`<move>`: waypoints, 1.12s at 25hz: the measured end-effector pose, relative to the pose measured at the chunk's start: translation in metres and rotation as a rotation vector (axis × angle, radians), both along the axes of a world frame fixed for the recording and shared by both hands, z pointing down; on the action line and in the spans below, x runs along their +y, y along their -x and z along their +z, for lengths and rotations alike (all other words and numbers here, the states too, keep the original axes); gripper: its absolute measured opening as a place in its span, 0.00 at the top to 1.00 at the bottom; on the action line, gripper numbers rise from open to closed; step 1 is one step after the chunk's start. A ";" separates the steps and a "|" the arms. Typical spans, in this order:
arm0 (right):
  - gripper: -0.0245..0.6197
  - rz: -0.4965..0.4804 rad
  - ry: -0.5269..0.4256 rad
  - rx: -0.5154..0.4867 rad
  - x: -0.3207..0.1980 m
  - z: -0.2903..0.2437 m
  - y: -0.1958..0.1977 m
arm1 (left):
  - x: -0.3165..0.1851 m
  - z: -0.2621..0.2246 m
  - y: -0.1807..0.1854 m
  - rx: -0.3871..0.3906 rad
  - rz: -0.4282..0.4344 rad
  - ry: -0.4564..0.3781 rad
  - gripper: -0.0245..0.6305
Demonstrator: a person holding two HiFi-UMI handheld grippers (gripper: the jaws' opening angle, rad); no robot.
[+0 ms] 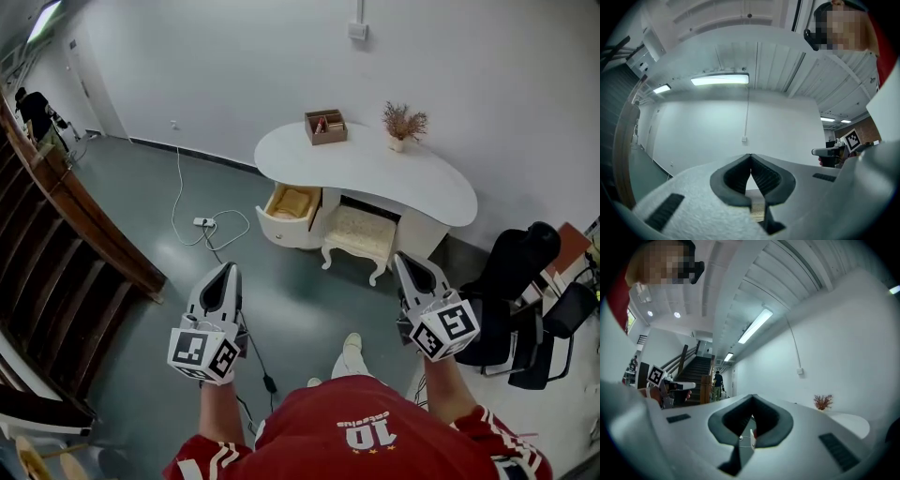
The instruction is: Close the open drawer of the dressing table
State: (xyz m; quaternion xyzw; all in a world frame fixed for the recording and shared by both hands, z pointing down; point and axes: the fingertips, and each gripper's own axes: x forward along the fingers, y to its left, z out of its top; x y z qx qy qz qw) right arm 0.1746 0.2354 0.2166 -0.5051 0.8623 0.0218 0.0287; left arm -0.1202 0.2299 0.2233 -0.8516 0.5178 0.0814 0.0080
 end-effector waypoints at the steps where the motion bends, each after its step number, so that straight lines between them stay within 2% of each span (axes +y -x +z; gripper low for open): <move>1: 0.95 0.002 0.003 0.004 -0.001 0.001 0.000 | -0.001 0.002 -0.001 0.000 0.003 0.002 0.96; 15: 0.95 0.005 0.074 0.026 -0.042 0.019 -0.015 | -0.039 0.019 -0.026 -0.022 0.020 0.056 0.96; 23: 0.95 -0.022 0.077 -0.003 -0.113 0.014 -0.045 | -0.101 0.014 -0.056 -0.066 0.002 0.067 0.96; 28: 0.95 -0.068 0.062 -0.016 -0.171 0.007 -0.057 | -0.147 0.001 -0.075 -0.109 -0.028 0.039 0.96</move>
